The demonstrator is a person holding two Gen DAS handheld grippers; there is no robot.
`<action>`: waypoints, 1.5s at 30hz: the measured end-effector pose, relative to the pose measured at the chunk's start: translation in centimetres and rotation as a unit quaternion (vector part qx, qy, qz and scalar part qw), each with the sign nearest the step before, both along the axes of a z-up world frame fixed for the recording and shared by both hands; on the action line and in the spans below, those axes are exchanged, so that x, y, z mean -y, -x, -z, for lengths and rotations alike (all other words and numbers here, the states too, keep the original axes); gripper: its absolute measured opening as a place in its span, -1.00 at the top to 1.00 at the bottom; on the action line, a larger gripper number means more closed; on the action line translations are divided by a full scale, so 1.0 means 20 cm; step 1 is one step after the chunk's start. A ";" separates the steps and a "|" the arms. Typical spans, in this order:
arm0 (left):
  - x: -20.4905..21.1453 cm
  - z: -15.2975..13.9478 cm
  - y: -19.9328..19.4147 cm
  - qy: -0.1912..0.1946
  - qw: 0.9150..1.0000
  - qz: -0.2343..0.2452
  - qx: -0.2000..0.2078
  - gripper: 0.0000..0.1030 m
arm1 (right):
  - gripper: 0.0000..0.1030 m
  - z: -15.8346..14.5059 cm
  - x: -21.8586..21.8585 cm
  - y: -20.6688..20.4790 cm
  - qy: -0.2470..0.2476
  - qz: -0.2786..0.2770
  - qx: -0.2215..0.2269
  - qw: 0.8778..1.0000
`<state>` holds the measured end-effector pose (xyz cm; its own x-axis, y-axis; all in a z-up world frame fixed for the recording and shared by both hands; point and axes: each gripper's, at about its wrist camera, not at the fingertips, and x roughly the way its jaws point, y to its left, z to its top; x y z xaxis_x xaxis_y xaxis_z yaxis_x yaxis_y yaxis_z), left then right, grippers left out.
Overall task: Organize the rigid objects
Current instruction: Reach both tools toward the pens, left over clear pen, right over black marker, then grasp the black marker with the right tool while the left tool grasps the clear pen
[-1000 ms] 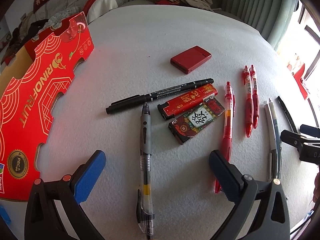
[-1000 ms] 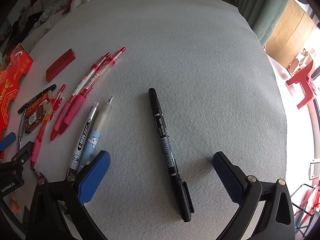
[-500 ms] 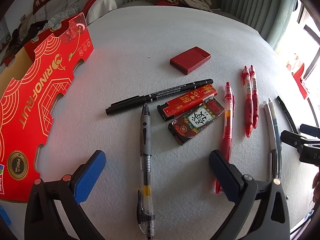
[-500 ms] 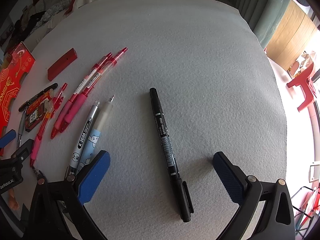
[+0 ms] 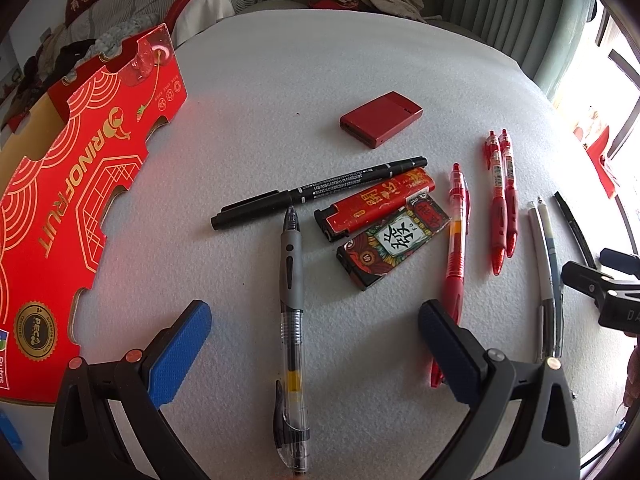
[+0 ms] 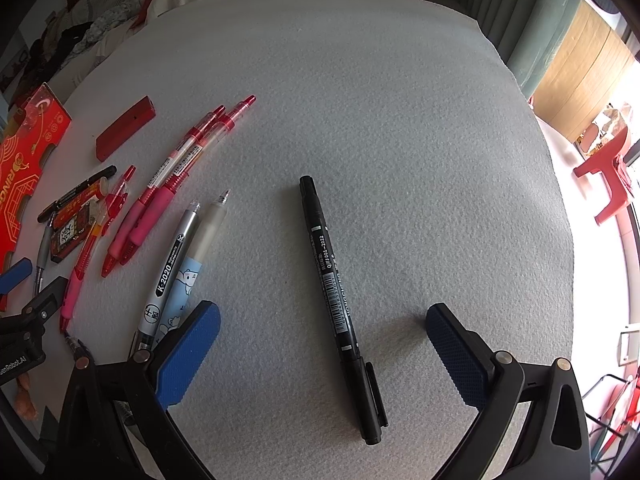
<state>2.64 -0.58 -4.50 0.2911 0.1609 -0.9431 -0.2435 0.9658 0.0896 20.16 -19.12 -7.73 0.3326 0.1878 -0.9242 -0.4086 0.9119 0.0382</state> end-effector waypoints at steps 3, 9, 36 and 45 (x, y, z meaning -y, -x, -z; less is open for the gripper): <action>0.00 0.00 0.00 0.000 1.000 0.000 0.002 -1.00 | -1.00 0.00 0.00 0.01 -0.003 -0.002 0.004 1.000; 0.00 0.01 0.01 0.001 1.000 0.000 0.017 -1.00 | -0.98 0.00 0.00 0.03 -0.004 -0.008 0.011 1.000; 0.12 -0.07 0.06 -0.008 0.997 0.071 0.034 0.77 | 0.80 -0.08 -0.03 0.25 -0.025 -0.015 0.005 1.000; -0.10 -0.06 0.10 0.030 0.997 0.067 0.034 0.79 | 0.80 -0.07 0.04 0.31 -0.062 0.012 -0.005 0.998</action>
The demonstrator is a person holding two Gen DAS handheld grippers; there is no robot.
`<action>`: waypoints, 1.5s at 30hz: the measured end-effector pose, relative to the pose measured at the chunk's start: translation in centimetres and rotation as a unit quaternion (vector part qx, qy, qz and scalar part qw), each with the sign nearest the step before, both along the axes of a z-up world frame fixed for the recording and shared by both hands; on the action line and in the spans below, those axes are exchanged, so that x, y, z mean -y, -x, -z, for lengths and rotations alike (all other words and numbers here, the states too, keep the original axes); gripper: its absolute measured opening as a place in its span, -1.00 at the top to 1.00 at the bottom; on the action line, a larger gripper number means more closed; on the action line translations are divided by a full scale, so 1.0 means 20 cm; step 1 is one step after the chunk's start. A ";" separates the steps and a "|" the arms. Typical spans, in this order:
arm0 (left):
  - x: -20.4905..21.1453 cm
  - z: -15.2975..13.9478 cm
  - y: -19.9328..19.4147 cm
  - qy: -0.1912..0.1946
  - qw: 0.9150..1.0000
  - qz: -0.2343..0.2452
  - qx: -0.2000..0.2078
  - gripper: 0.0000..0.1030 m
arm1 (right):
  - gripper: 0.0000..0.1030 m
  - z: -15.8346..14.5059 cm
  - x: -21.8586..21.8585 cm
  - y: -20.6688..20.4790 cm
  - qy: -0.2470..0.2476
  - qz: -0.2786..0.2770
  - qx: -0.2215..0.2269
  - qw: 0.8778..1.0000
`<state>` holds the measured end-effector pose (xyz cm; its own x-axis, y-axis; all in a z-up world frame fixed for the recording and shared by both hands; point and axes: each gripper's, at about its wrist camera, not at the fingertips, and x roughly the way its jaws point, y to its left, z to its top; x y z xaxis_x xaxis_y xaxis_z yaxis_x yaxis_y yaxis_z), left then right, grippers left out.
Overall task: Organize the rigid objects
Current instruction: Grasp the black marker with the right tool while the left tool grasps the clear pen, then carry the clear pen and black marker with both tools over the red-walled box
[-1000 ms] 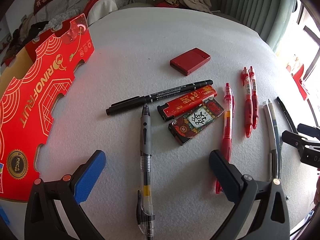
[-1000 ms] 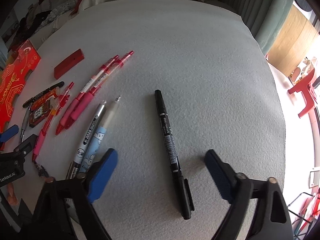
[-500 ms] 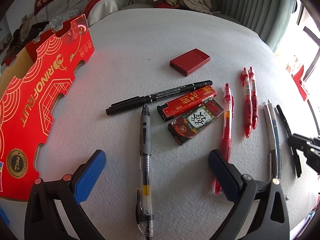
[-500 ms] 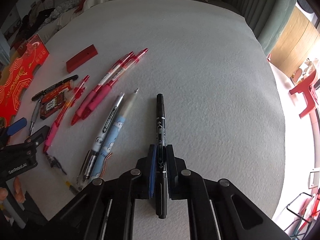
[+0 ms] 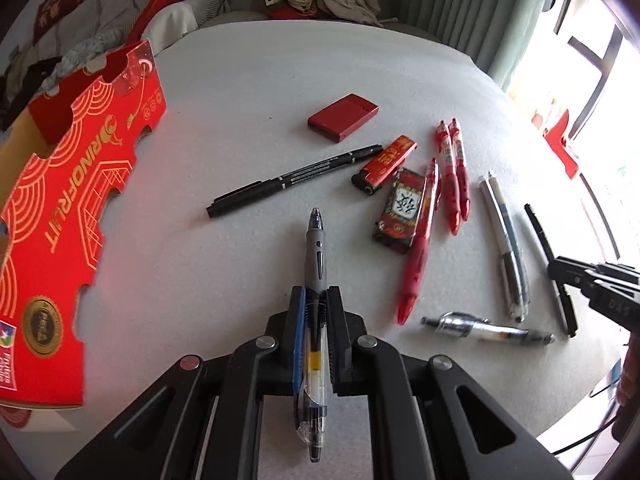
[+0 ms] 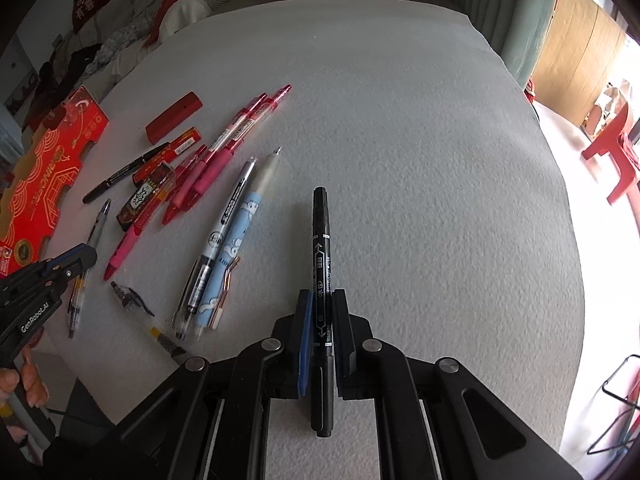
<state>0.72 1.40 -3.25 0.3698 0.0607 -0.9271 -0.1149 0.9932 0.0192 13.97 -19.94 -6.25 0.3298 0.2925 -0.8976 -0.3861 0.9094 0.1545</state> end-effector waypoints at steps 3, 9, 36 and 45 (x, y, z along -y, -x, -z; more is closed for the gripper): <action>-0.02 0.02 -0.03 -0.008 1.000 0.004 0.002 0.79 | 0.80 0.00 0.00 0.02 -0.007 0.002 0.001 1.000; 0.01 -0.04 -0.02 0.001 0.999 0.005 0.032 0.79 | 0.80 -0.06 0.06 0.08 -0.044 0.033 0.012 0.998; 0.19 -0.47 0.24 -0.014 0.978 0.057 0.201 0.79 | 0.80 -0.46 -0.12 0.41 -0.088 0.071 0.135 0.984; 0.11 -0.51 0.32 -0.005 0.976 0.041 0.215 0.79 | 0.80 -0.52 -0.23 0.47 -0.082 0.052 0.151 0.984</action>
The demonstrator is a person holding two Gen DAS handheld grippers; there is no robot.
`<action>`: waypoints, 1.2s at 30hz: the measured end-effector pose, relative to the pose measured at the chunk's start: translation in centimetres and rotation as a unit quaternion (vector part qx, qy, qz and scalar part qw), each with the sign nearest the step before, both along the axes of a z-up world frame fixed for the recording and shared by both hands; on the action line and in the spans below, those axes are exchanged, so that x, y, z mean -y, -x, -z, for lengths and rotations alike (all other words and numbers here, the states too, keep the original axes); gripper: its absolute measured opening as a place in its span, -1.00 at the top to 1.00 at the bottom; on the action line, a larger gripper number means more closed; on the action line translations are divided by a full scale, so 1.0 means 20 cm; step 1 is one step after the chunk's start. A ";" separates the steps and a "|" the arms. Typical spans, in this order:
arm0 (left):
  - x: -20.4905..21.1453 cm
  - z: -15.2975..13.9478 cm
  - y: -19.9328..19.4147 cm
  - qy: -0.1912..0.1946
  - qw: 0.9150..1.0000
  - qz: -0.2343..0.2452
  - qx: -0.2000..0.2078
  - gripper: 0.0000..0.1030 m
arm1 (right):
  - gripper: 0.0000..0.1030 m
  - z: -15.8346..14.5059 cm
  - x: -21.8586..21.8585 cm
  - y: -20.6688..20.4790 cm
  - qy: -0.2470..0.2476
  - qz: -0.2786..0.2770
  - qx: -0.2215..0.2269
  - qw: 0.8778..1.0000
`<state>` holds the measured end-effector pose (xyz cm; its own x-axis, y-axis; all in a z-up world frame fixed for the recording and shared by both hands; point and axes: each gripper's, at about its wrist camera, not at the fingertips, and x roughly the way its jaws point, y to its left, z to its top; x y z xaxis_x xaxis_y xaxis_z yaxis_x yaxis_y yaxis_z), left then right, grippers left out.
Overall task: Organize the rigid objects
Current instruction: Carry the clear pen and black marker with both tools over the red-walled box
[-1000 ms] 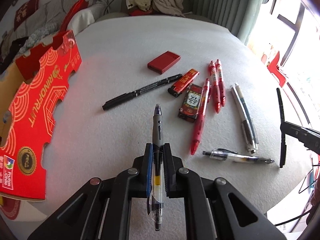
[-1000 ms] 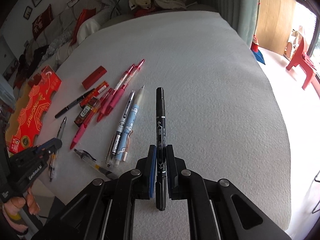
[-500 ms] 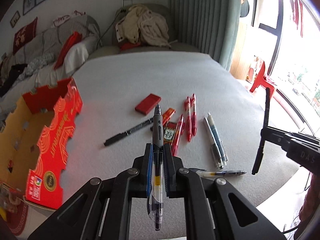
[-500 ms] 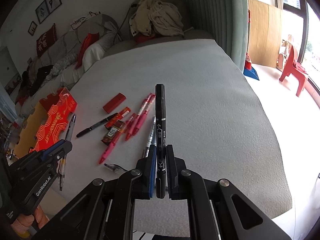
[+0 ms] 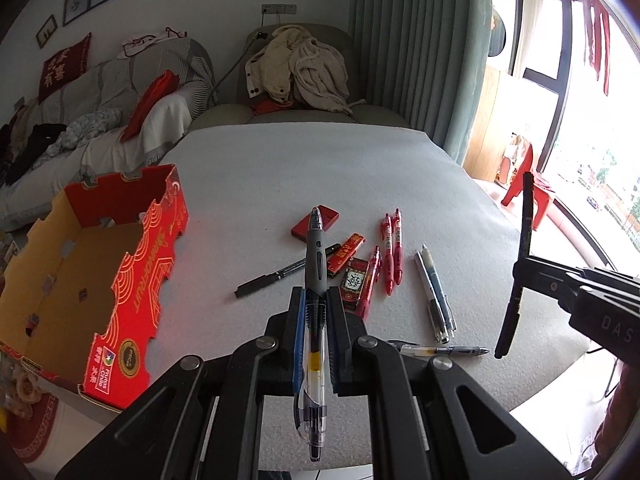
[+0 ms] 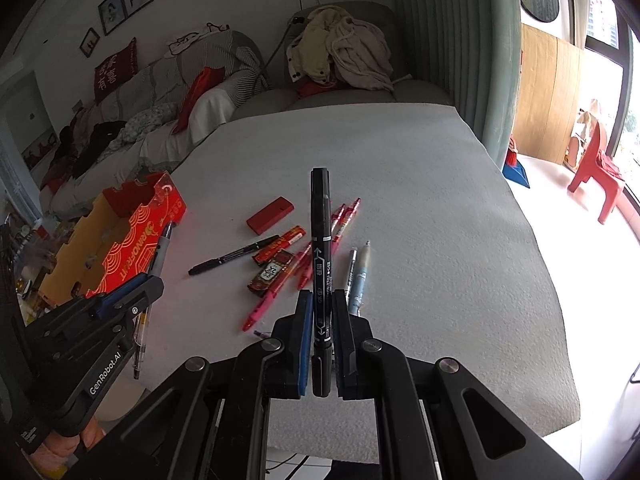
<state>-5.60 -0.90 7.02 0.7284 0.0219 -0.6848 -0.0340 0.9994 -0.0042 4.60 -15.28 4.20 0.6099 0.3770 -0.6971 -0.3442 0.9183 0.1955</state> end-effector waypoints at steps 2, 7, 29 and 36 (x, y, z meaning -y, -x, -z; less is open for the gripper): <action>-0.02 0.00 0.01 0.003 1.000 -0.004 0.003 0.79 | 0.80 -0.02 -0.03 0.01 0.003 -0.005 0.004 1.000; -0.09 -0.03 0.03 0.010 1.000 -0.015 0.013 0.79 | 0.80 -0.07 -0.12 0.02 0.006 -0.016 0.015 1.000; -0.70 -0.25 0.19 0.022 0.985 -0.155 0.067 0.79 | 0.80 -0.38 -0.90 0.08 -0.031 -0.172 0.065 0.982; -0.97 -0.30 0.23 0.009 0.974 -0.215 0.071 0.79 | 0.80 -0.40 -1.21 0.11 -0.050 -0.231 0.061 0.970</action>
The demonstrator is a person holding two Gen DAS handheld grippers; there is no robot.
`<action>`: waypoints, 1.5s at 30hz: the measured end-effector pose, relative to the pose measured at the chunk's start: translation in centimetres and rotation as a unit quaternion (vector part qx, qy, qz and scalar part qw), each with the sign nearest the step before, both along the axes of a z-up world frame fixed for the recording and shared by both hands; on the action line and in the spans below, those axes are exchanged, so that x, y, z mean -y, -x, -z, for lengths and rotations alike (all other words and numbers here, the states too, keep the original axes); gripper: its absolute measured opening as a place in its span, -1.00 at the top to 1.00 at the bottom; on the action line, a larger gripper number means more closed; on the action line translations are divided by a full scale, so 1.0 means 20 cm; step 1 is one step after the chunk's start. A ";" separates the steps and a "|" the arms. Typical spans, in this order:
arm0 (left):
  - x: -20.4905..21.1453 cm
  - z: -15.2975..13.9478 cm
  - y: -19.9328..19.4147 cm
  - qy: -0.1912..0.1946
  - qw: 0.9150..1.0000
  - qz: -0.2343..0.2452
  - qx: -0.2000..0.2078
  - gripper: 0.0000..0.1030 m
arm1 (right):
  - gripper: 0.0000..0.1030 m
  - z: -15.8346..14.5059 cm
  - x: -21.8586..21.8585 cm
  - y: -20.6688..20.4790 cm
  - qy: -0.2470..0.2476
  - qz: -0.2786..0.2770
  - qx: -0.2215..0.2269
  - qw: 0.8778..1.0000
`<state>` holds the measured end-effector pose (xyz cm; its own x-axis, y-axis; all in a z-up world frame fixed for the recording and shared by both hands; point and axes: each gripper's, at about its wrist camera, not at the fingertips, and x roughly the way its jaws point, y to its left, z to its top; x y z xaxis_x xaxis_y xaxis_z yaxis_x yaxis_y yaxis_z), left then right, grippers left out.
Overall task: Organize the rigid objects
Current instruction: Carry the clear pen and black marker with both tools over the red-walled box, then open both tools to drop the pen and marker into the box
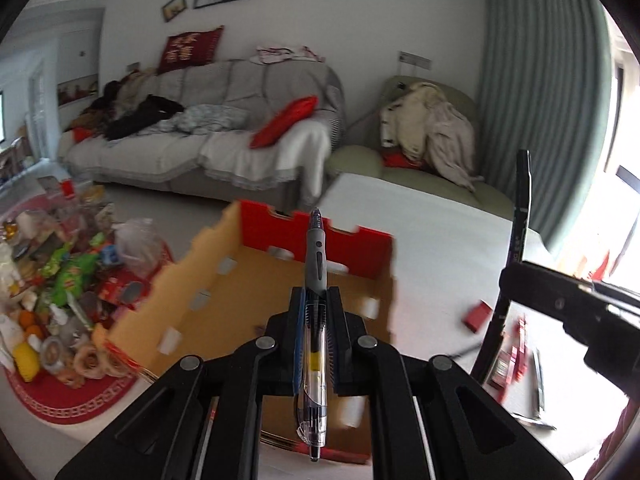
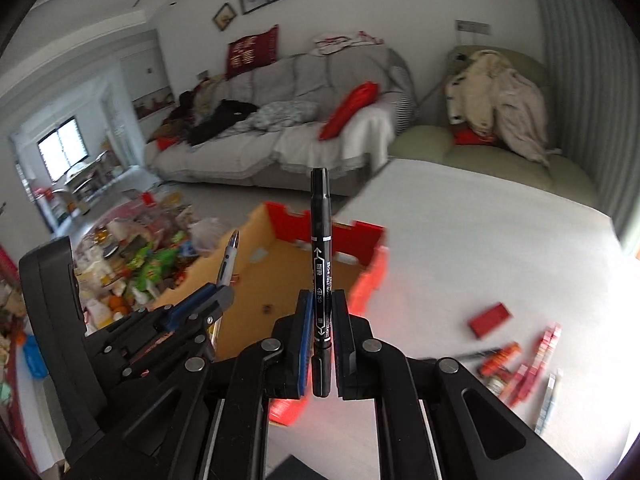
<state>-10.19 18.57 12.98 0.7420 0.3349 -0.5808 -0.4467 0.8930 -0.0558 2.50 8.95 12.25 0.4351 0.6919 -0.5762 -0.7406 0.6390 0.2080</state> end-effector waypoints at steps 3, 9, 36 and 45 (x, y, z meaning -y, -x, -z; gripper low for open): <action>-0.11 -0.03 0.00 -0.009 1.000 -0.022 0.002 0.79 | 0.80 0.00 -0.10 0.00 -0.004 -0.024 -0.003 1.000; -0.28 -0.01 -0.07 -0.016 0.999 -0.046 -0.015 0.79 | 0.80 0.05 -0.29 -0.05 0.004 -0.046 -0.015 0.999; -0.53 0.29 -0.47 0.019 0.995 -0.047 -0.090 0.80 | 0.80 0.29 -0.55 -0.36 0.048 -0.044 -0.074 0.995; -0.55 0.35 -0.52 0.031 0.992 -0.040 -0.115 0.80 | 0.80 0.38 -0.59 -0.45 0.058 -0.033 -0.107 0.992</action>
<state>0.26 29.59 5.90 0.5606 0.3450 -0.7527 -0.5230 0.8523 0.0012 11.49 20.74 4.58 0.2512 0.6389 -0.7271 -0.7283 0.6195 0.2927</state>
